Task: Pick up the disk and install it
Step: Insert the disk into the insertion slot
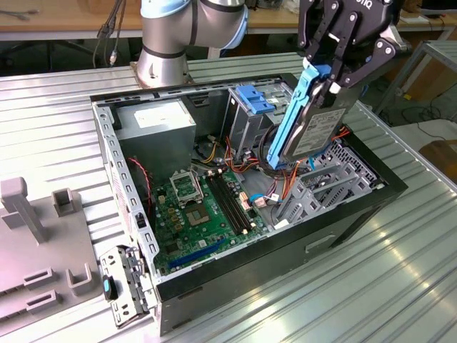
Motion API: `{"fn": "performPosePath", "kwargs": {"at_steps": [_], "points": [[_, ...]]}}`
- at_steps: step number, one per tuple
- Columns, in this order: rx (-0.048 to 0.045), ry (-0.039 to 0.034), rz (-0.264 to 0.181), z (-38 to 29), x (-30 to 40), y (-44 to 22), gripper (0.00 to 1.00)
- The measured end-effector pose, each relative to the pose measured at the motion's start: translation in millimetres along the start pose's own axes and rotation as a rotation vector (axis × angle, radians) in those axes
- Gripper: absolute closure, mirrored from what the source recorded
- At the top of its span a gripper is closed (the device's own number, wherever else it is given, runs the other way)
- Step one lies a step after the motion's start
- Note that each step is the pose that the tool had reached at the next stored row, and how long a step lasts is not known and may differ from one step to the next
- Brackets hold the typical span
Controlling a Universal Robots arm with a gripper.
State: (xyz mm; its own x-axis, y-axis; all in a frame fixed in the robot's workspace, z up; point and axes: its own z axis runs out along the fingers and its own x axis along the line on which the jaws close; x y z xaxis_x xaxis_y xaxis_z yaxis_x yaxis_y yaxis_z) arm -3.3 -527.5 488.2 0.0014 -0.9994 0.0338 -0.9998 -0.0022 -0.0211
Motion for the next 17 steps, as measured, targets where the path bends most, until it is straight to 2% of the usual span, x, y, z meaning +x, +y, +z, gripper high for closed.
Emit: {"fn": "performPosePath", "kwargs": {"at_steps": [9,13,17], "points": [[-0.0002,-0.0001,0.005,8.4,6.6,-20.0,0.63],[-0.0002,-0.0001,0.005,12.7,8.0,-40.8,0.63],[-0.0002,-0.0001,0.005,16.6,12.5,-46.5,0.63]]}}
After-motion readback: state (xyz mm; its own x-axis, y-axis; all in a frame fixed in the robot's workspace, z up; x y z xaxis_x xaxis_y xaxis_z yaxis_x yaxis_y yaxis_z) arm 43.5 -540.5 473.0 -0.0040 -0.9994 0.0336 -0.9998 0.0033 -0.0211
